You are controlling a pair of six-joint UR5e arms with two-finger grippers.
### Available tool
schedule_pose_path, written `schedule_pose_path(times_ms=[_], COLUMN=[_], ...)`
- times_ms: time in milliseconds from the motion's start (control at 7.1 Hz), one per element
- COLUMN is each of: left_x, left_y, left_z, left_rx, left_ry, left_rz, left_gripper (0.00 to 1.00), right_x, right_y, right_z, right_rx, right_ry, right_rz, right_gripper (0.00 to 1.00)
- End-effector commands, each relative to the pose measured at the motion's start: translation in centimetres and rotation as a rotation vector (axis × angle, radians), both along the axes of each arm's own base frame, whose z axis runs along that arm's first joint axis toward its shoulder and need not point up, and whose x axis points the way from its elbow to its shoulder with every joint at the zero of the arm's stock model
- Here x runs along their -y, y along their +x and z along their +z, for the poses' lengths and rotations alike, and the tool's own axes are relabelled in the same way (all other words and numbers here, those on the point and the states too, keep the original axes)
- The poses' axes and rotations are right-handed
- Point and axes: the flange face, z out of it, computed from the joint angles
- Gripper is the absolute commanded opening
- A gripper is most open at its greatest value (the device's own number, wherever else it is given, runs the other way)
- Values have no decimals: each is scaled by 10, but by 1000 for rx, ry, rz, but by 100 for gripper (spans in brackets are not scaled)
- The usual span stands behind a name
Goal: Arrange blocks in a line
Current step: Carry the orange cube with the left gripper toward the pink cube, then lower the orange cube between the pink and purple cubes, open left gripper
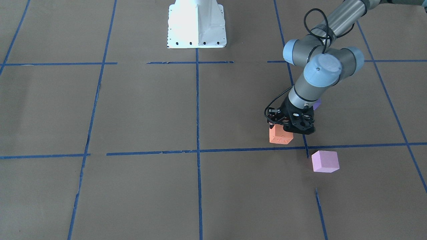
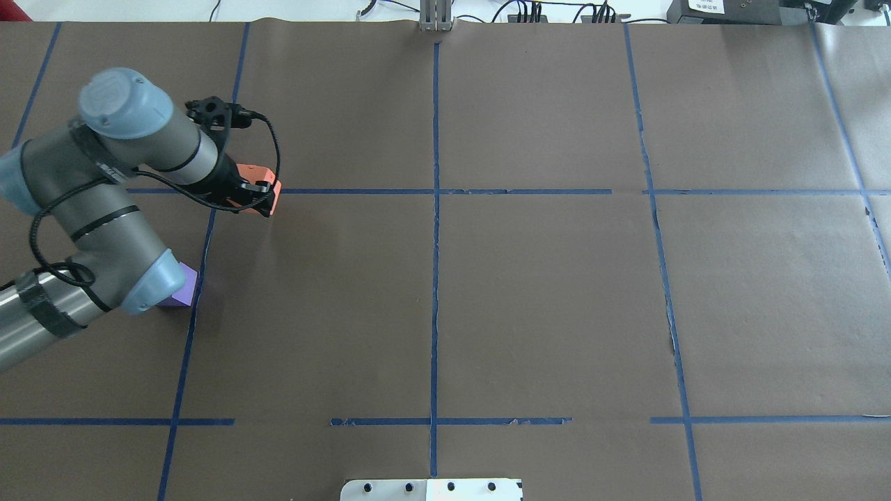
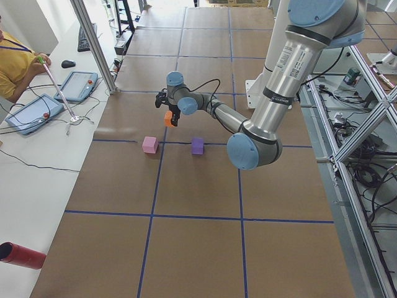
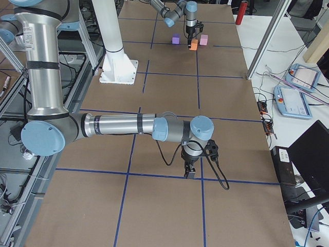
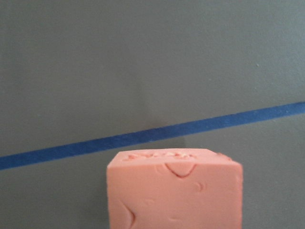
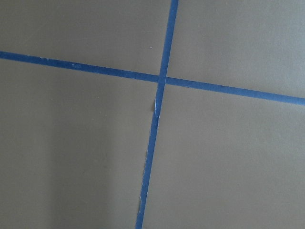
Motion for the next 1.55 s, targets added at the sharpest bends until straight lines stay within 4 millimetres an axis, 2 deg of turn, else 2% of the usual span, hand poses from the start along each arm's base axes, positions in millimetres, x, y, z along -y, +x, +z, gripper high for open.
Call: schedule_pose_path(times_ms=[0,141,282,563,704,845,986,1127,1268,1408], left_x=[2,5,6,8,8,9,6,11,29,43], left_y=[-64,-61,-57,-52,-51,-52,-54,-66,-102,-149], left_z=[63,88,104,97,96,95,100,100,90,70], left_rx=[39,69,83,76,73,73,77,77,67,43], left_ry=[-64,-103,-120,-112,-110,-108,-114,-114,-105,-67], left_rz=[-24,-22,-17,-15,-13,-15,-15,-33,-96,-161], left_gripper=[57,59,59,69,80,97,99,99,99,99], right_x=[0,0,0,0,0,0,0,0,0,0], right_y=[1,1,0,0,0,0,0,1,0,1], right_z=[0,0,0,0,0,0,0,0,0,0], right_rx=[0,0,0,0,0,0,0,0,0,0], right_ry=[0,0,0,0,0,0,0,0,0,1], right_rz=[1,1,0,0,0,0,0,1,0,0], right_gripper=[100,100,100,100,100,100,100,100,100,100])
